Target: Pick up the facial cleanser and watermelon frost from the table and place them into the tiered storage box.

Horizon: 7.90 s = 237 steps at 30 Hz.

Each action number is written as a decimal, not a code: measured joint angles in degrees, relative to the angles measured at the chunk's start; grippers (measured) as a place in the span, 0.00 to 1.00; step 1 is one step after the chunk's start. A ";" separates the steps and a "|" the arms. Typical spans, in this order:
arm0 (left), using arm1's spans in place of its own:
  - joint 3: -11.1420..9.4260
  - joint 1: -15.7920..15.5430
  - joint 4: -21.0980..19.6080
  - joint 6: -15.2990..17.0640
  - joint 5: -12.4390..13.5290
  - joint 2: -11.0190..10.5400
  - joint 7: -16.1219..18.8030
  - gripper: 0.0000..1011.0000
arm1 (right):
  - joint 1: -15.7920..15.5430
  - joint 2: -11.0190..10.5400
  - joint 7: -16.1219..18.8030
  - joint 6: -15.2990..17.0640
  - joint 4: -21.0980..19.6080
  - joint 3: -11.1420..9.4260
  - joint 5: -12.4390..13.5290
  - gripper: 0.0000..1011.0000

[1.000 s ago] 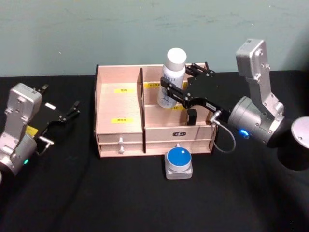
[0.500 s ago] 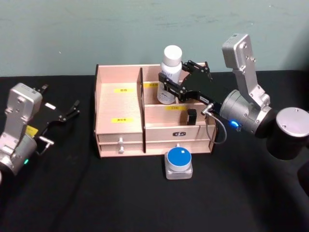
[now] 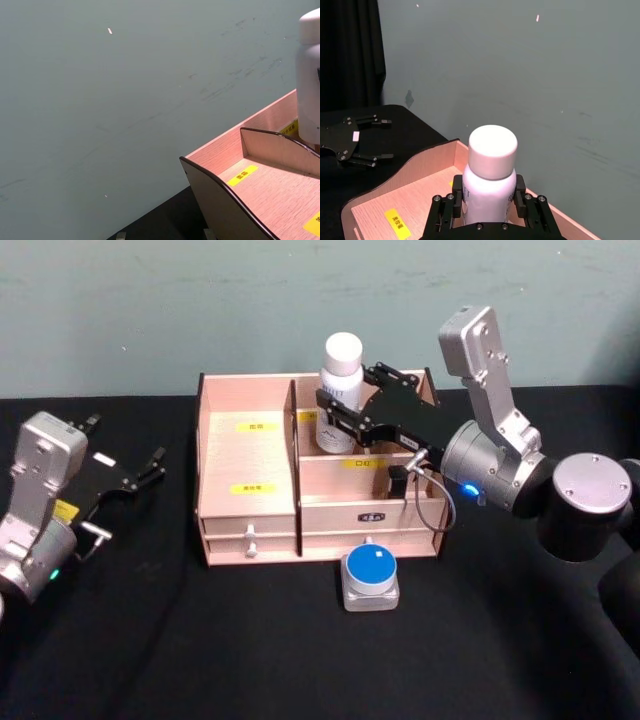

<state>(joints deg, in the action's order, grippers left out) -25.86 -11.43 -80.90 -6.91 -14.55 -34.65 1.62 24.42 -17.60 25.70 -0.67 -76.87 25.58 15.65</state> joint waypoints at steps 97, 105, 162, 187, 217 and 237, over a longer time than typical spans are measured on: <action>0.00 0.00 0.00 0.00 0.00 0.00 0.00 0.99 | -16.30 -10.34 -3.15 12.35 -28.48 -5.36 0.99 0.99; 0.00 0.00 0.00 0.00 0.00 0.00 0.00 0.99 | -26.98 -14.88 -4.67 12.51 -37.05 -8.24 2.40 0.99; 0.00 0.00 0.00 0.00 0.00 0.00 0.00 0.99 | -27.39 -6.08 -5.82 17.25 -23.02 -4.01 -7.08 0.99; 0.00 0.00 0.00 0.00 0.00 0.00 0.00 0.99 | -26.27 -4.91 -5.67 17.39 -20.96 -3.20 -8.15 0.99; 0.00 0.00 0.00 0.00 0.00 0.00 0.00 0.99 | -26.30 -4.93 -5.71 17.40 -21.00 -3.23 -8.14 0.71; 0.00 0.00 0.00 0.00 0.00 0.00 0.00 0.99 | -26.55 -5.75 -4.20 16.32 -22.43 -3.44 -7.11 0.71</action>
<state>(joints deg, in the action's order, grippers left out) -25.86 -11.43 -80.90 -6.90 -14.55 -34.65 1.62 -2.12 -23.35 21.49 15.65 -99.31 22.13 8.54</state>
